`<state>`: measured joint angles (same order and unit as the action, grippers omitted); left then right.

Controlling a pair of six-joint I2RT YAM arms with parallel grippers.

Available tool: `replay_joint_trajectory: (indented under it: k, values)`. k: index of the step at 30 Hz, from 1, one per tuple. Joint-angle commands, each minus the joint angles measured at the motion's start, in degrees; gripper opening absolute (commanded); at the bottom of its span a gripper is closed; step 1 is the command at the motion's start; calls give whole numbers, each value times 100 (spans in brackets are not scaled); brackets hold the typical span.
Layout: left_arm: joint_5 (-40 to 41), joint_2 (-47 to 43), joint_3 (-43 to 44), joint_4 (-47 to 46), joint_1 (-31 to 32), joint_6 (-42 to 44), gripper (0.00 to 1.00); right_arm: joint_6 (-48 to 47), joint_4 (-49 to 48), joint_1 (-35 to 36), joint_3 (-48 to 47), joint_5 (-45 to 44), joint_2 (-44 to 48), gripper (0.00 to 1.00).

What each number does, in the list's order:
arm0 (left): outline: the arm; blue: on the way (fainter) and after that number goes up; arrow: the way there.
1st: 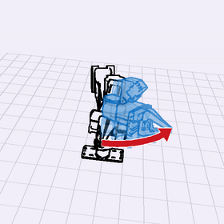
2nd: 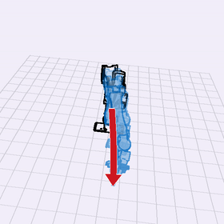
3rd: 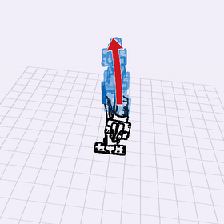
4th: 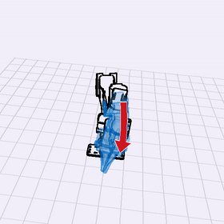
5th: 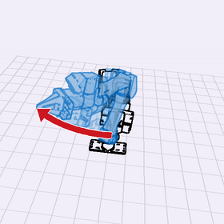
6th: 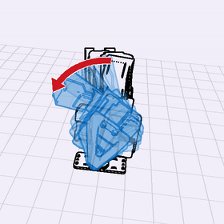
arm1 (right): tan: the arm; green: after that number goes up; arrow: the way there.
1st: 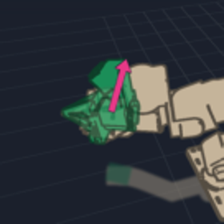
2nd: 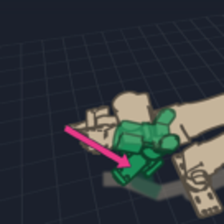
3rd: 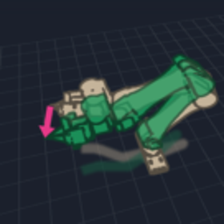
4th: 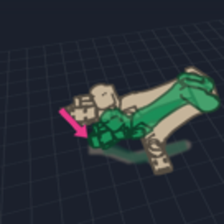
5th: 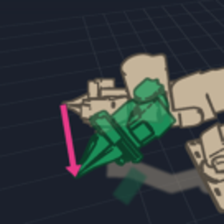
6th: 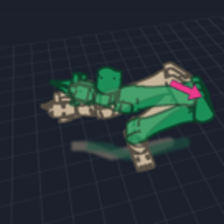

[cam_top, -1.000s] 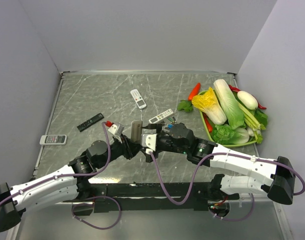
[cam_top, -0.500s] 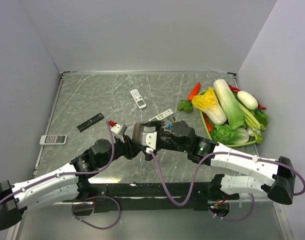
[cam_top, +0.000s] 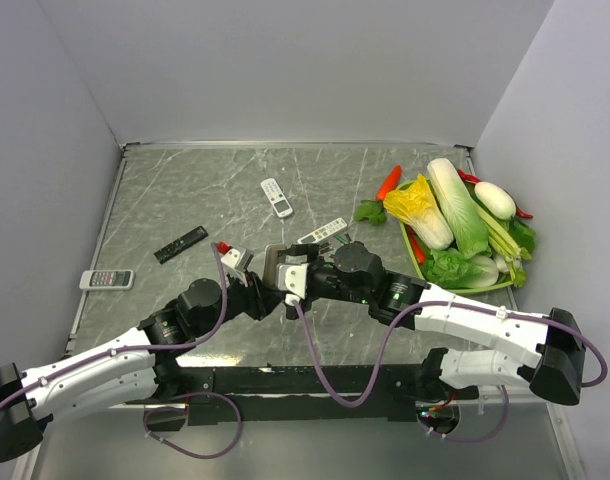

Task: Load the batteries into the remote control

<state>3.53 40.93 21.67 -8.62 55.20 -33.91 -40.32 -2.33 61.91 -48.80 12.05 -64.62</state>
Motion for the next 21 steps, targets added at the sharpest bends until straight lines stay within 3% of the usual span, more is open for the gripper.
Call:
replay_joint_trajectory:
  k: [1, 13, 21]
  values:
    - [-19, -129, 294, -254, 17, -19, 1, 68, 4, 23, -244, -115, -68, 89]
    - [-72, -173, 320, -307, 17, -80, 1, 182, -5, 23, -157, -89, -103, 79]
    - [-238, -164, 311, -342, 26, 25, 1, 217, -66, 14, -183, -282, -209, 82]
